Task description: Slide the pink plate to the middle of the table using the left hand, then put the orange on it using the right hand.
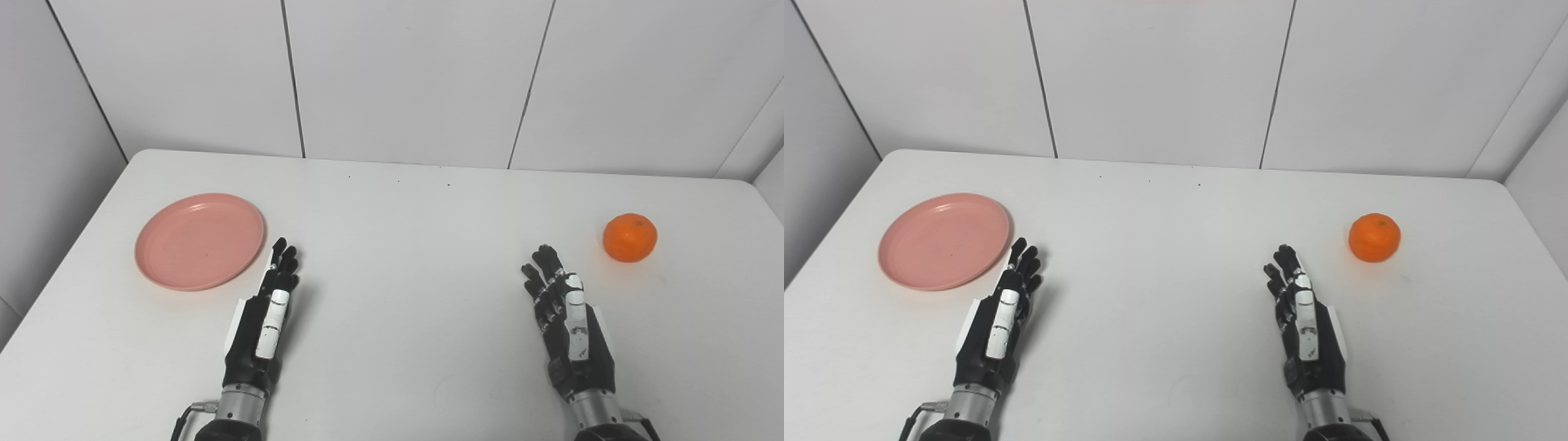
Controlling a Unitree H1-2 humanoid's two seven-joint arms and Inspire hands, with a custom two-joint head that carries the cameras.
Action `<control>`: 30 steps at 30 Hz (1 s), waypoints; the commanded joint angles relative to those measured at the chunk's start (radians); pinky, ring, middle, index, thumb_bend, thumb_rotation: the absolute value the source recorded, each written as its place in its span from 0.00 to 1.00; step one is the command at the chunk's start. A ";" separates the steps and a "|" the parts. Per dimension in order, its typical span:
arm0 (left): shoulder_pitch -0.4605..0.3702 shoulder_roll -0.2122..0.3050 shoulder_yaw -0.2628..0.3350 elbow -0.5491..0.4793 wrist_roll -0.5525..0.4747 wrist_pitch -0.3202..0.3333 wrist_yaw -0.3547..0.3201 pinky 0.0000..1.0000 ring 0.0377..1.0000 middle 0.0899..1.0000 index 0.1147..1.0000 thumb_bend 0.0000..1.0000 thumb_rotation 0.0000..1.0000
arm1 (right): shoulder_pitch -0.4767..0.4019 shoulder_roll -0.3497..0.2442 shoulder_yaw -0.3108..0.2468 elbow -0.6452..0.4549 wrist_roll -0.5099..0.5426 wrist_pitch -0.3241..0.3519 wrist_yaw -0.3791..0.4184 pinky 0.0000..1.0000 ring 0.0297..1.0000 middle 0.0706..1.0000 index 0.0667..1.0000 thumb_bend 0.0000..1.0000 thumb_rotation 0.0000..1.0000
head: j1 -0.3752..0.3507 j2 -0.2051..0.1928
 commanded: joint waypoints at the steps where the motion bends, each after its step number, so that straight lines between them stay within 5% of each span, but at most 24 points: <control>1: 0.020 -0.020 0.004 0.009 -0.012 -0.020 0.007 1.00 1.00 1.00 1.00 0.59 0.94 | 0.023 -0.001 -0.001 0.008 -0.002 0.017 0.004 1.00 0.94 0.95 0.93 0.77 0.97 | 0.002 0.003; 6: 0.023 -0.042 0.025 0.016 -0.033 -0.047 0.014 1.00 1.00 1.00 1.00 0.57 0.94 | 0.028 0.008 -0.009 0.006 -0.005 0.003 -0.007 1.00 0.95 0.95 0.92 0.77 0.97 | -0.004 0.002; 30: 0.010 -0.063 0.045 -0.010 -0.067 0.033 0.025 1.00 1.00 1.00 1.00 0.60 0.95 | 0.035 0.013 -0.031 0.066 0.015 -0.107 0.038 1.00 0.95 0.95 0.94 0.71 1.00 | -0.004 -0.006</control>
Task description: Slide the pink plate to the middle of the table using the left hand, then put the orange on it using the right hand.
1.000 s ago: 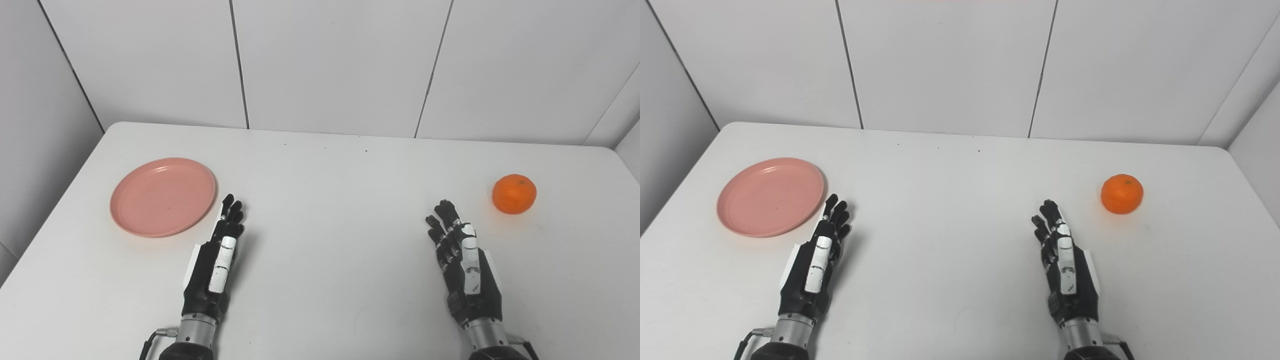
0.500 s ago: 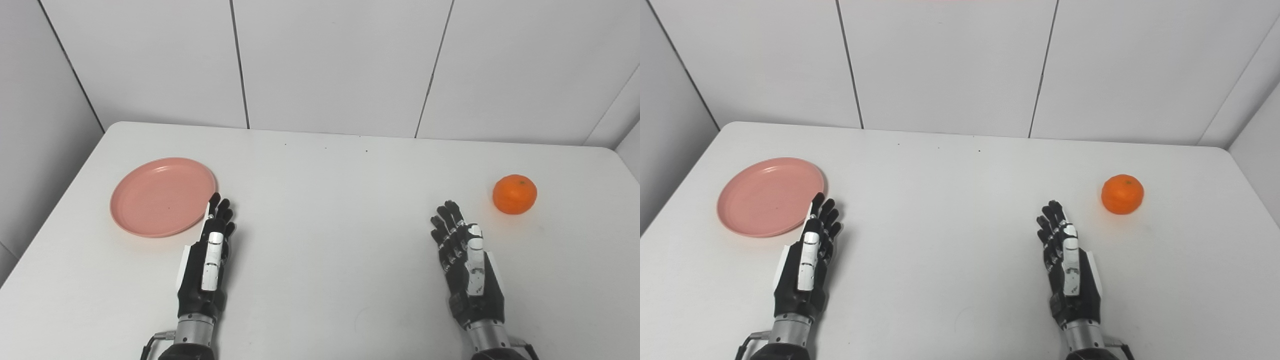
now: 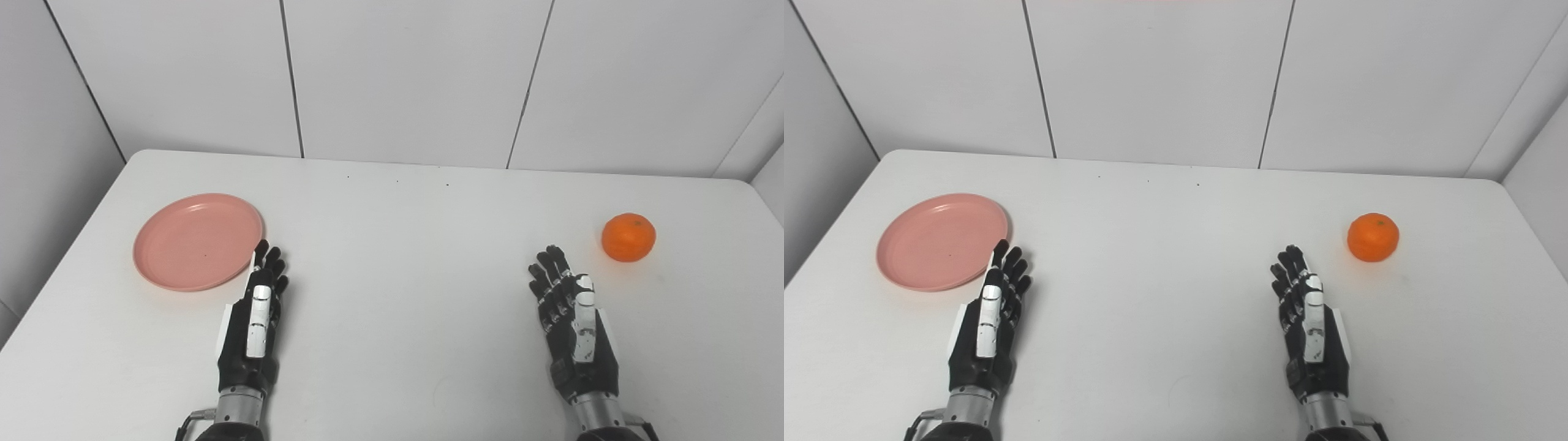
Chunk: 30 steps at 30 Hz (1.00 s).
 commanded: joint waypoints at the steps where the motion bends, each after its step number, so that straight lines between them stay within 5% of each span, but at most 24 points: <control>1: 0.002 -0.007 -0.005 0.000 -0.004 0.012 0.000 1.00 1.00 1.00 1.00 0.60 0.96 | 0.018 -0.008 -0.004 0.059 0.001 -0.057 0.023 1.00 0.95 0.95 0.94 0.71 1.00 | 0.001 0.001; 22: -0.001 -0.001 -0.015 0.017 0.011 0.013 -0.008 1.00 1.00 1.00 1.00 0.62 0.93 | 0.012 -0.010 -0.011 0.069 0.014 -0.041 0.026 1.00 0.95 0.95 0.95 0.77 1.00 | 0.045 -0.025; 26: -0.002 -0.010 -0.022 0.047 0.022 -0.016 -0.005 1.00 1.00 1.00 1.00 0.57 0.90 | 0.010 -0.020 -0.019 0.090 0.027 -0.053 0.037 1.00 0.96 0.95 0.95 0.77 1.00 | 0.092 -0.066; 28: -0.002 -0.018 -0.028 0.079 0.032 -0.047 -0.002 1.00 1.00 1.00 1.00 0.57 0.91 | 0.008 -0.031 -0.023 0.120 0.034 -0.079 0.055 1.00 0.96 0.96 0.96 0.78 1.00 | 0.128 -0.117; 30: -0.002 -0.025 -0.032 0.103 0.039 -0.072 0.002 1.00 1.00 1.00 1.00 0.58 0.91 | 0.006 -0.040 -0.028 0.145 0.046 -0.098 0.074 1.00 0.97 0.97 0.97 0.76 1.00 | 0.131 -0.120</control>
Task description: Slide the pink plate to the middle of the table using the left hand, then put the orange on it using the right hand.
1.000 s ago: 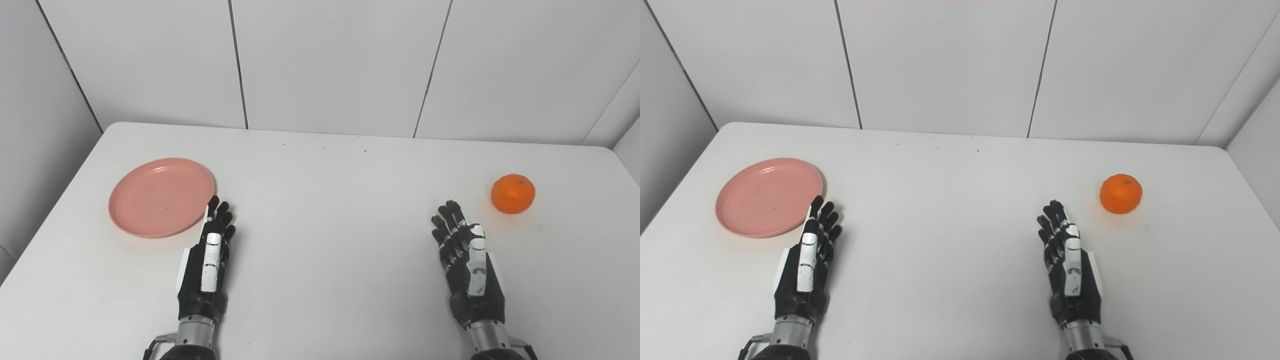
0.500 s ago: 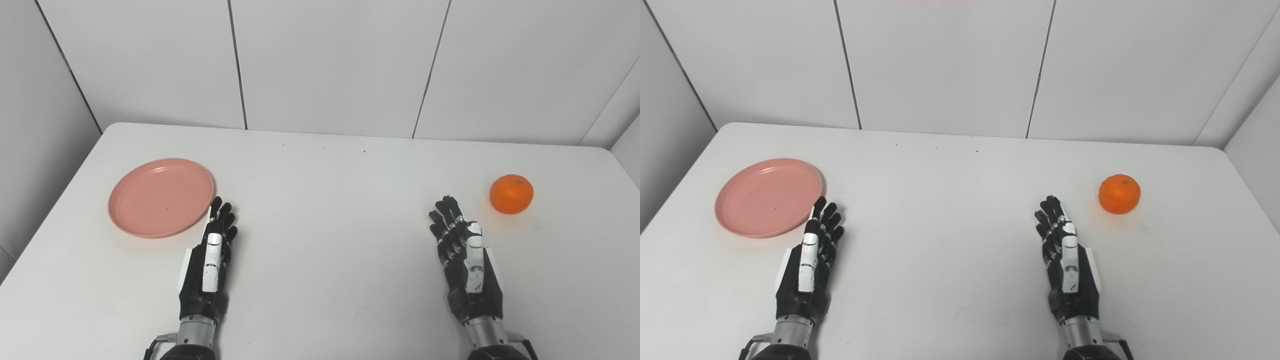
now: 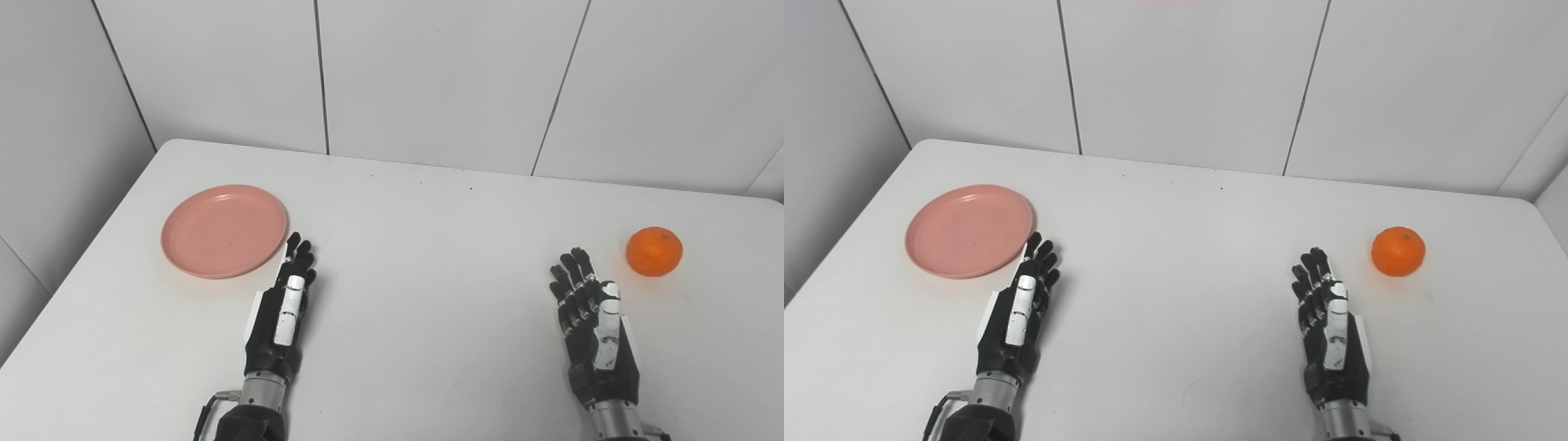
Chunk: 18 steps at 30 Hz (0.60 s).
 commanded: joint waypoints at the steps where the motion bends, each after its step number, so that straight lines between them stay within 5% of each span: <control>1: 0.016 -0.025 -0.014 0.069 0.014 -0.054 0.005 1.00 1.00 1.00 1.00 0.59 0.90 | 0.035 -0.024 -0.022 0.105 0.019 -0.066 0.035 1.00 0.97 0.97 0.97 0.76 1.00 | 0.021 -0.011; 18: -0.003 -0.085 -0.050 0.141 0.106 -0.106 0.063 1.00 0.98 0.98 1.00 0.69 0.93 | 0.010 -0.073 -0.063 0.182 0.077 -0.076 0.088 1.00 1.00 1.00 1.00 0.76 1.00 | 0.136 -0.033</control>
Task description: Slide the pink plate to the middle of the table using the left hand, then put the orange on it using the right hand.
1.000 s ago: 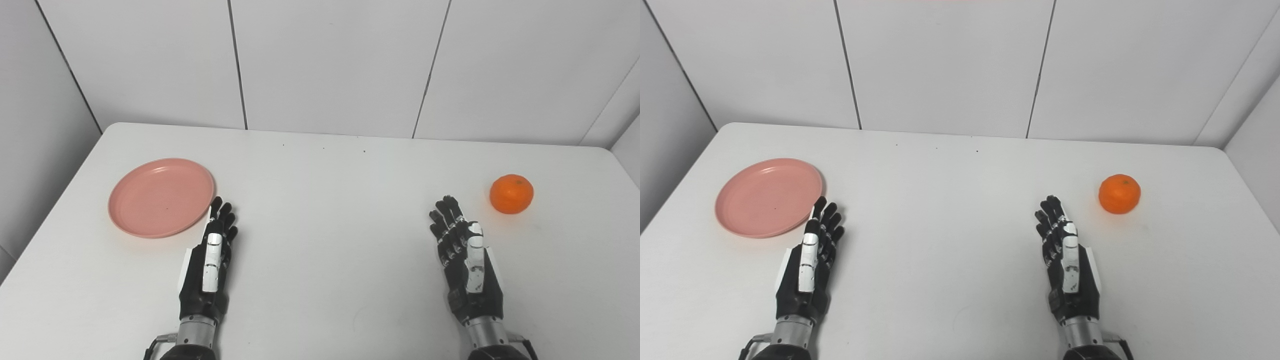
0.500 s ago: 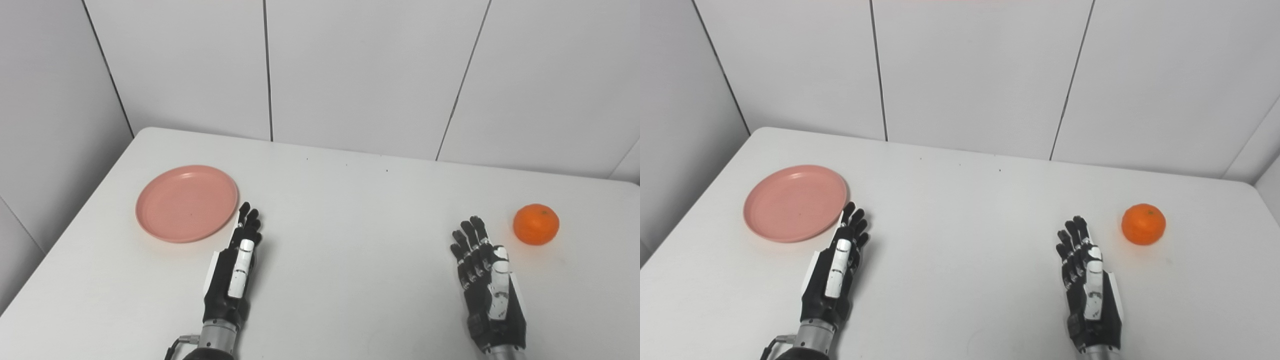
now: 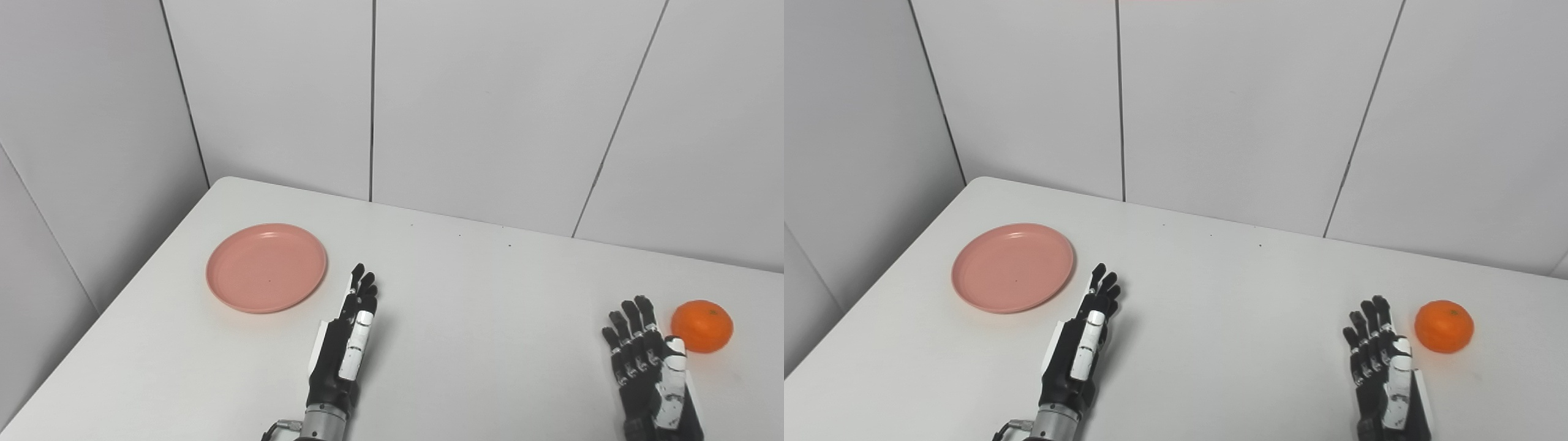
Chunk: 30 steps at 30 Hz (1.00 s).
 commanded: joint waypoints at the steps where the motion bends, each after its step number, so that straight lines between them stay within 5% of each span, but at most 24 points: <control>1: 0.039 -0.007 -0.006 0.068 0.011 -0.031 0.007 1.00 0.98 0.99 1.00 0.69 0.93 | 0.077 -0.012 -0.017 0.094 0.008 -0.026 0.022 1.00 1.00 1.00 1.00 0.76 1.00 | 0.001 0.003; 14: 0.045 0.000 0.002 0.041 -0.019 0.006 -0.004 1.00 0.98 0.98 1.00 0.67 0.92 | 0.090 -0.001 -0.007 0.058 0.005 0.003 0.005 1.00 1.00 1.00 1.00 0.74 1.00 | 0.024 0.004; 22: 0.068 0.008 -0.017 -0.115 -0.064 0.048 -0.035 0.98 0.93 0.92 0.95 0.82 0.86 | 0.142 -0.012 0.002 -0.024 0.021 0.051 0.010 1.00 1.00 1.00 1.00 0.77 1.00 | 0.035 0.040; 30: 0.043 0.075 -0.017 -0.263 -0.026 0.087 -0.067 0.89 0.89 0.87 0.92 0.94 0.94 | 0.161 -0.015 -0.009 -0.057 0.059 0.092 0.007 1.00 1.00 1.00 1.00 0.79 1.00 | 0.048 0.059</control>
